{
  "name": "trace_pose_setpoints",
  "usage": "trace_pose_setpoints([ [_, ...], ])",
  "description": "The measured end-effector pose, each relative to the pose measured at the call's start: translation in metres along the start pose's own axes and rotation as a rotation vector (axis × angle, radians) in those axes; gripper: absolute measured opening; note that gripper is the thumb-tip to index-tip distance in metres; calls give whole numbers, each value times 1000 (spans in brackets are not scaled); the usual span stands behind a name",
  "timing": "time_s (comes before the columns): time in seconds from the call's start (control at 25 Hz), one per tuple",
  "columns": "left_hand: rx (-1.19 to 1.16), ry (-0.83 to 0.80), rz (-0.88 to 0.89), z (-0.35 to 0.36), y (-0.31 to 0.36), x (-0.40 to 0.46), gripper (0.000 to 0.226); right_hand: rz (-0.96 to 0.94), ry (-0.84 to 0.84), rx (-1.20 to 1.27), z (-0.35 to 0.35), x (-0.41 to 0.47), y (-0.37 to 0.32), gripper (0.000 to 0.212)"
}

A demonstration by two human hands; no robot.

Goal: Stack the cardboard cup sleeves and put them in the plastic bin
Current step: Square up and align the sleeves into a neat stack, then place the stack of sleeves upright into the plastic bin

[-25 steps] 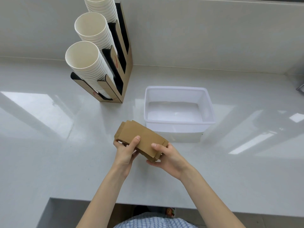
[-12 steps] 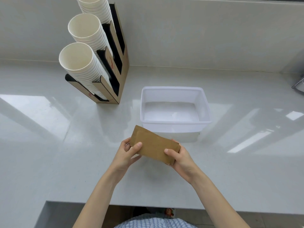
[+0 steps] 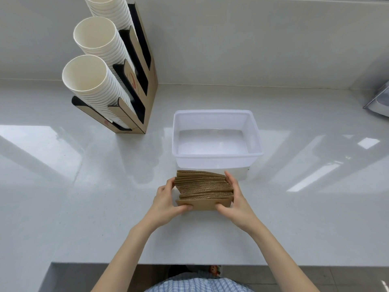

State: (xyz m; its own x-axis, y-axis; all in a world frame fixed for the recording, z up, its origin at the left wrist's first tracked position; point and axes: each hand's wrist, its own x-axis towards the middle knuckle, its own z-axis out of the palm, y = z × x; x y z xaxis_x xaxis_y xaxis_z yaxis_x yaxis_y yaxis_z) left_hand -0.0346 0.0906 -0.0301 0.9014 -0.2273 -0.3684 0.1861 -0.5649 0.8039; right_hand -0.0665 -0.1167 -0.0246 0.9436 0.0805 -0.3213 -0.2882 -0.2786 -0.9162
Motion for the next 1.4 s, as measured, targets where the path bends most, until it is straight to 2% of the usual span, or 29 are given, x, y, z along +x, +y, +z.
trace_pose_setpoints([
  [0.08,124,-1,-29,6,2,-1,102,24,7,-9,-1,-2,5,85],
  [0.16,181,10,-25,10,5,-2,105,30,4,-28,0,-3,8,89],
  [0.48,147,-38,22,5,4,-1,117,34,-58,-32,-1,-4,7,95],
  [0.64,115,24,25,19,12,-2,109,69,-9,10,12,-3,6,100],
  [0.8,97,-64,40,10,3,-1,124,55,-19,-10,2,-3,7,97],
  [0.92,99,-31,26,15,5,1,122,36,-13,-63,3,-3,9,96],
  [1.12,66,35,104,15,5,4,99,-12,53,-79,7,-1,5,85],
  [1.4,150,16,79,10,11,8,97,5,56,-124,4,0,3,86],
])
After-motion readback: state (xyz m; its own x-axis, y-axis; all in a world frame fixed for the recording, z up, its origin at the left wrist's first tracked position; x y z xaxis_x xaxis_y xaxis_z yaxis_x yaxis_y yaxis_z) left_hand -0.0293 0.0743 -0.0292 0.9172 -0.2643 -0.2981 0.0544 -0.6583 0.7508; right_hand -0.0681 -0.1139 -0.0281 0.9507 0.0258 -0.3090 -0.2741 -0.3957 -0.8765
